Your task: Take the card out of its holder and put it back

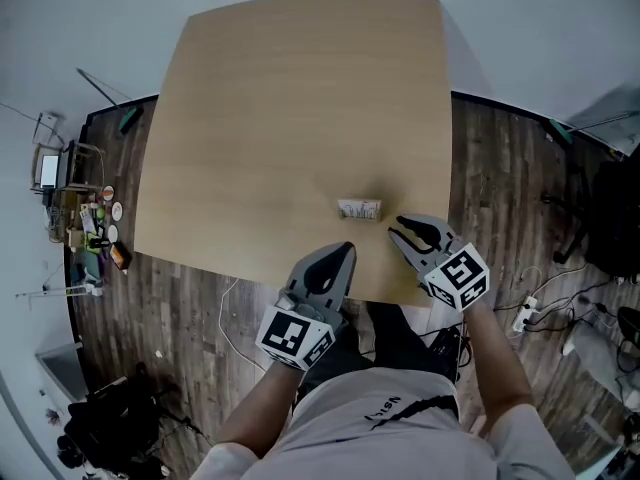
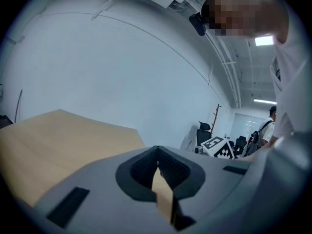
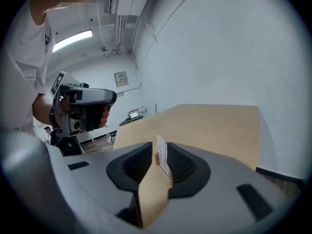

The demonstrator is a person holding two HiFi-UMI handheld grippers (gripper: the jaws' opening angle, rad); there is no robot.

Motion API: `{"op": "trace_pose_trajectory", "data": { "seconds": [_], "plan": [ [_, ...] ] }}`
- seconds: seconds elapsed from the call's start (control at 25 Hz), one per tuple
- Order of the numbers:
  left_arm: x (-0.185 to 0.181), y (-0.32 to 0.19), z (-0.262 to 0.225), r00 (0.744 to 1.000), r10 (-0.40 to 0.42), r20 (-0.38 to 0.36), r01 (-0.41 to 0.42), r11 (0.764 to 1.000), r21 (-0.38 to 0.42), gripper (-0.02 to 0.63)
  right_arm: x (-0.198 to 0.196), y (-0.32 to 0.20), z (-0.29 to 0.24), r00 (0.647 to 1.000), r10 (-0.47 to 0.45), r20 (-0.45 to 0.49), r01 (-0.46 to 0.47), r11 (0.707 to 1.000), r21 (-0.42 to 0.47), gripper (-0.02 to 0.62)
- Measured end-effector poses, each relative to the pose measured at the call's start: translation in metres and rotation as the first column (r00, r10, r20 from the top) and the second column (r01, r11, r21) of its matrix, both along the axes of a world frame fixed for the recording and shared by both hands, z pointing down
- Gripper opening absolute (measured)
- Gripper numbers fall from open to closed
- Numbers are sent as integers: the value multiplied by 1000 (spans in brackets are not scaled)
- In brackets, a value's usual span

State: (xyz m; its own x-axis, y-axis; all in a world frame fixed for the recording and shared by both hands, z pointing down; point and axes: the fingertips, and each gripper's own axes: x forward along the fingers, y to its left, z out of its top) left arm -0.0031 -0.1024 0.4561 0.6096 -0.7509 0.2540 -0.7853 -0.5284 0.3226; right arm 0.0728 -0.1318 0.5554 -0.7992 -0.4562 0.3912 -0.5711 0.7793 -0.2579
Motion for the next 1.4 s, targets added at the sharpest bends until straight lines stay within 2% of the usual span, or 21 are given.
{"op": "trace_pose_trajectory", "data": {
  "seconds": [0.24,0.6,0.88,1.12,1.4],
  "plan": [
    [4,-12,34,1000,-11,17,12,999,-46,13,-11,-18,41,998,-56,-37,55,998,-26,92],
    [11,-23,60,999,-37,24,39,995,-93,12,-24,-33,71,991,-128,-50,126,991,-39,97],
    [2,-19,70,997,-60,39,64,990,-126,13,-37,-40,79,981,-189,-33,188,982,-34,97],
    [-11,-14,75,996,-81,47,87,986,-142,12,-44,-36,75,964,-264,-20,264,964,-19,32],
    [-20,-15,70,995,-92,45,97,987,-128,13,-44,-40,58,960,-278,-20,278,960,18,26]
  ]
}}
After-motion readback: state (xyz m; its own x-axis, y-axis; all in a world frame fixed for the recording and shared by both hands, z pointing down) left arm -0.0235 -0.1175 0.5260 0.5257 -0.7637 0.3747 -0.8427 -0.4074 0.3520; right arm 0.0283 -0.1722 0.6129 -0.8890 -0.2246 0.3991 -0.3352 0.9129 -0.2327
